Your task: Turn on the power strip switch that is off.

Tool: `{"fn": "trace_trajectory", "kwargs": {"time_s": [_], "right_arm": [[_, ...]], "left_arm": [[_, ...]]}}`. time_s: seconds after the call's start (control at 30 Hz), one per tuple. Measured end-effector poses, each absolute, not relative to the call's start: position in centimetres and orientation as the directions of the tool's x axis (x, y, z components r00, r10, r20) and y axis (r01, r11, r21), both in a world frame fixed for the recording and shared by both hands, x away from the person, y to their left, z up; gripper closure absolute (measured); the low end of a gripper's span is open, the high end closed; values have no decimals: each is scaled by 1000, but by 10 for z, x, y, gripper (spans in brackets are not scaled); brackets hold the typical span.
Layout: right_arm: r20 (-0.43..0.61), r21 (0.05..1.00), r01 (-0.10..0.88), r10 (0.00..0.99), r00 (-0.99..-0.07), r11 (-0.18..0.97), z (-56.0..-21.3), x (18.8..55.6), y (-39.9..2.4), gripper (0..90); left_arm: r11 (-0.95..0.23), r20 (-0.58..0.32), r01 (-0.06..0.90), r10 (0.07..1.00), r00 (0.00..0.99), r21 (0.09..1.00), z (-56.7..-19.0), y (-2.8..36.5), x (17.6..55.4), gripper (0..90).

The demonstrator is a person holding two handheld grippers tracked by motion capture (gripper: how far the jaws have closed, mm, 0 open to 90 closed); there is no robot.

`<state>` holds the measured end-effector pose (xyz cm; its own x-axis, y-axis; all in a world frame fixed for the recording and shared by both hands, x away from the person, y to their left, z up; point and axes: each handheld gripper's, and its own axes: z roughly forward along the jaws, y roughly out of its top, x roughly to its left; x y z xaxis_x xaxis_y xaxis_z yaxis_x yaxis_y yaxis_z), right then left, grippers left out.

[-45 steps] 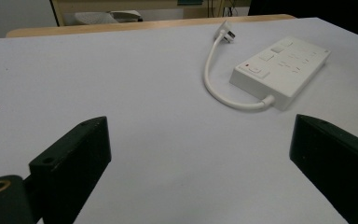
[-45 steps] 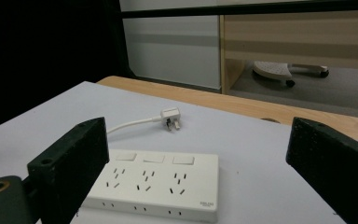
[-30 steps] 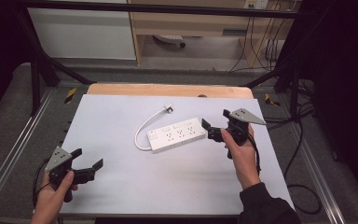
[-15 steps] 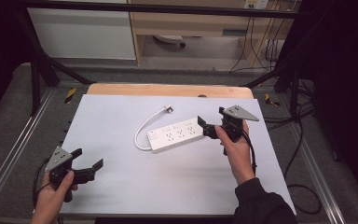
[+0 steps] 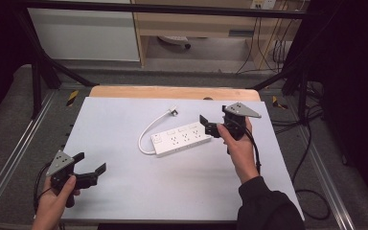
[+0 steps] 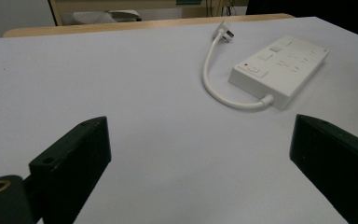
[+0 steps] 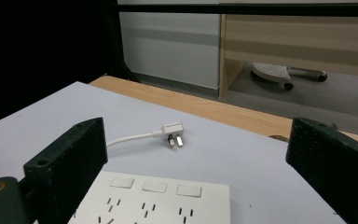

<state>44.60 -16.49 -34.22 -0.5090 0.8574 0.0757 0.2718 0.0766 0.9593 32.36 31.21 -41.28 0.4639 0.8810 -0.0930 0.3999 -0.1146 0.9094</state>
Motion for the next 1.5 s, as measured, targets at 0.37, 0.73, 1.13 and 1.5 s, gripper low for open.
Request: {"fn": "trace_trajectory", "kwargs": {"time_s": [0.37,0.73,1.13,1.5], "right_arm": [[77,954,287,865,-496,80,-340,458,-162,57],[84,950,303,869,-487,78,-349,474,-157,69],[100,944,323,873,-478,69,-365,493,-148,245],[83,946,312,869,-488,85,-379,503,-138,761]], "left_arm": [[-113,-93,401,883,461,909,-413,312,324,52],[-113,-90,401,887,454,909,-413,313,324,52],[-115,-88,398,885,458,910,-413,313,324,52],[-117,-86,396,884,459,911,-413,312,324,52]]}}
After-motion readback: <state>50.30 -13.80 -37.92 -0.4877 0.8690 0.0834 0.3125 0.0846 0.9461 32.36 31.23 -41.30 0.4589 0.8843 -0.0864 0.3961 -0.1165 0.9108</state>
